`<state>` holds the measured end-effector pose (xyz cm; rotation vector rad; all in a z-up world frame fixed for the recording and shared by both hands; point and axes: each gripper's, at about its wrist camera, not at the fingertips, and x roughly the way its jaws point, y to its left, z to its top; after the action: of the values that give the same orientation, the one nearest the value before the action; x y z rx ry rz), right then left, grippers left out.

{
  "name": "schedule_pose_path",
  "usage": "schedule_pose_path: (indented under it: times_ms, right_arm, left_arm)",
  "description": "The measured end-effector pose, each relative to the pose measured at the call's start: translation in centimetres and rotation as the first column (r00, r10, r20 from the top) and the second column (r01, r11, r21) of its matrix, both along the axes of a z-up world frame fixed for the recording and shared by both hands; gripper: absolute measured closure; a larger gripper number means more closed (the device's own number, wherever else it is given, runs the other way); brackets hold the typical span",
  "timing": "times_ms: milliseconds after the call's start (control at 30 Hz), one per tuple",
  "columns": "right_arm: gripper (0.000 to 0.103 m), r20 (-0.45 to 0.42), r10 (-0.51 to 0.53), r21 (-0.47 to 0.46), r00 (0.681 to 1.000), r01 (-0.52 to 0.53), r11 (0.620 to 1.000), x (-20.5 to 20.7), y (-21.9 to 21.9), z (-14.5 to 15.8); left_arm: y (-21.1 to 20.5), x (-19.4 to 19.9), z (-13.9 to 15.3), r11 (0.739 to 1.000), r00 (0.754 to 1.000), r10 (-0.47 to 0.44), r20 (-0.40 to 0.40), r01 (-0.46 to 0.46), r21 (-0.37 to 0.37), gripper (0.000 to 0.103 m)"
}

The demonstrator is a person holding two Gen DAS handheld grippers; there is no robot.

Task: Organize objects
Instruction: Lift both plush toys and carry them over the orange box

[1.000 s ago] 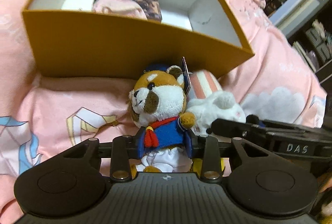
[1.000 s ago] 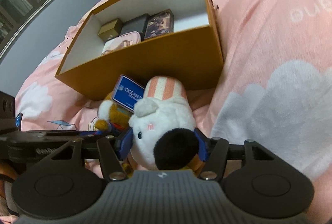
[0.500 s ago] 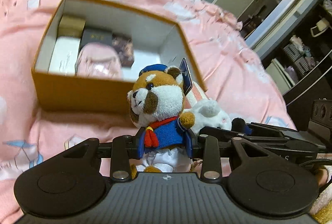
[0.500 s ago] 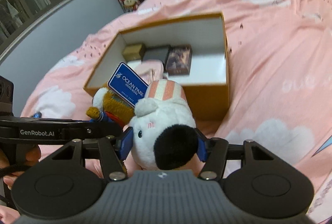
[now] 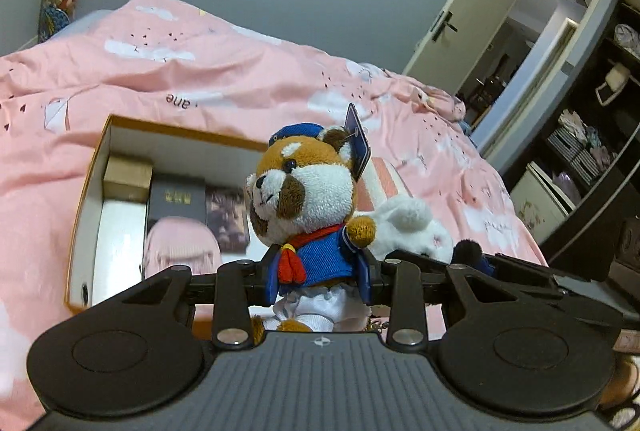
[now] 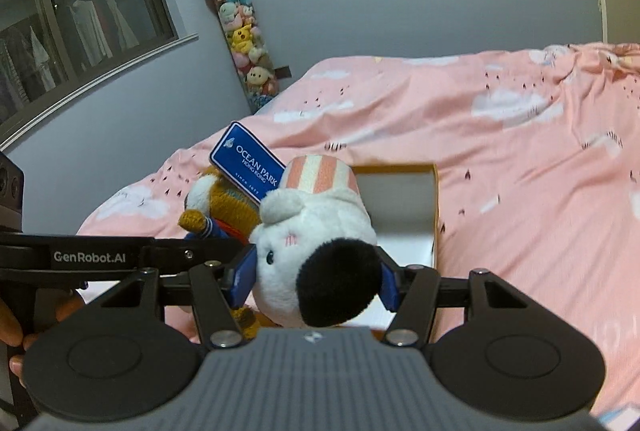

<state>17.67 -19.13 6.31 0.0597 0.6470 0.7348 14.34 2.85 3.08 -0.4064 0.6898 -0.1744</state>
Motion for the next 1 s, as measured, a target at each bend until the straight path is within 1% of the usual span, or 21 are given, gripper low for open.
schedule_pose_path:
  times_ms: [100, 167, 267, 333, 400, 533, 700, 867, 1000]
  right_arm:
    - [0.042, 0.001, -0.015, -0.028, 1.0, 0.015, 1.0, 1.3, 1.0, -0.6]
    - [0.042, -0.001, -0.027, -0.066, 1.0, 0.027, 0.997, 2.2, 1.8, -1.5]
    - [0.042, -0.012, -0.033, -0.125, 0.999, 0.031, 0.992, 3.3, 2.7, -3.0]
    - [0.042, -0.027, -0.022, -0.157, 0.999, 0.018, 0.987, 3.8, 3.2, -3.8]
    - [0.042, -0.059, -0.016, -0.17, 0.998, 0.006, 0.985, 4.4, 3.4, -4.6]
    - [0.042, -0.087, -0.025, -0.21, 0.996, 0.006, 0.978, 5.4, 3.7, -5.7]
    - [0.042, -0.139, -0.015, -0.235, 0.99, -0.018, 0.972, 6.7, 4.3, -6.3]
    - [0.042, -0.159, -0.014, -0.274, 0.987, -0.031, 0.961, 7.4, 5.2, -6.7]
    - [0.042, -0.172, -0.021, -0.349, 0.985, -0.041, 0.936, 7.9, 6.1, -7.7]
  left_arm:
    - [0.1, 1.8, -1.4, 1.0, 1.0, 0.014, -0.022, -0.014, 0.002, 0.062]
    - [0.3, 2.8, -2.8, 1.0, 0.999, 0.016, -0.051, -0.016, 0.011, 0.062]
    - [1.1, 4.3, -5.2, 0.999, 0.992, -0.002, -0.126, -0.002, -0.037, 0.062]
    - [1.5, 4.9, -6.6, 0.999, 0.987, -0.016, -0.161, 0.008, -0.049, 0.062]
    - [1.9, 5.1, -7.2, 0.997, 0.985, -0.029, -0.171, 0.018, -0.069, 0.062]
    - [3.1, 5.9, -7.6, 0.992, 0.98, -0.074, -0.186, 0.053, -0.113, 0.062]
    - [4.3, 7.4, -8.9, 0.984, 0.969, -0.086, -0.232, 0.046, -0.173, 0.062]
    - [4.6, 8.5, -10.3, 0.979, 0.957, -0.096, -0.273, 0.042, -0.198, 0.062]
    - [4.2, 9.3, -11.4, 0.981, 0.949, -0.111, -0.296, 0.057, -0.184, 0.062]
